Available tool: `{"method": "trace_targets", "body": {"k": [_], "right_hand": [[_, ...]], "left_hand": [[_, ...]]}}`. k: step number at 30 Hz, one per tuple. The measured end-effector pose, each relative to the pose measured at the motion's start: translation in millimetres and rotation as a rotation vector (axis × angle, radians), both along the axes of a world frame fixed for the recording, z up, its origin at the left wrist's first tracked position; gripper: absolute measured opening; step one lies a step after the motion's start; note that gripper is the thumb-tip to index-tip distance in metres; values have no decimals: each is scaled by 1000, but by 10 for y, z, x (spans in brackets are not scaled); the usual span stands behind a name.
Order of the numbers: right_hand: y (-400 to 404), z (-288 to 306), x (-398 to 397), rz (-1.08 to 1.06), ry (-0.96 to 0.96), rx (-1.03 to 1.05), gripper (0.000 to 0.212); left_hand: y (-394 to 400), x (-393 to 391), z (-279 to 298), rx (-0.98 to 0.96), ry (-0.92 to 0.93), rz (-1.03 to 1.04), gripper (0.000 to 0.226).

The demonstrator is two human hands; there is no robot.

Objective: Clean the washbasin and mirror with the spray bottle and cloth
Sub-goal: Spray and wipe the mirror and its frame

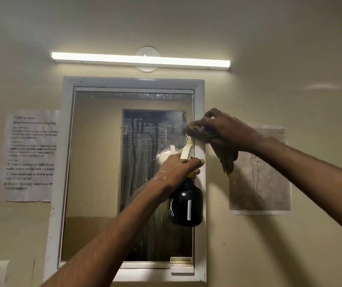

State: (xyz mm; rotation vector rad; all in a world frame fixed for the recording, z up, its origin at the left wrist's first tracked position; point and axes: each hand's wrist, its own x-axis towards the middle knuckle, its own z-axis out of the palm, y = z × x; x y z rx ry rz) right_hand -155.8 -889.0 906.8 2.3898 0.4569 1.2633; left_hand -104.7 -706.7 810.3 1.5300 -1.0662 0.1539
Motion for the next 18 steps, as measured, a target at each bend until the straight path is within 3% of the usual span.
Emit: {"method": "trace_targets", "body": {"k": [3,6,8,11,13,18], "right_hand": [[47,257,28,9,-106,91,48],[67,342,97,35,-215,192,49],[34,129,122,55,-214,214,49],[-49,-260,81,68,-105,159,50],[-64,-244,53,52,-67,133,50],[48,-9,53,24,-156,174,45]], "left_hand": [[8,-21,-53,32,14,-23,45],[4,-23,-123,36,-18,-12,28],[7,-28,-197,24,-10,28,17],[0,-45,-326,32,25,-16,21],[-13,-73,-370,55,17,-40,27],[-32,-130,-436,77,-34,-8,15]]}}
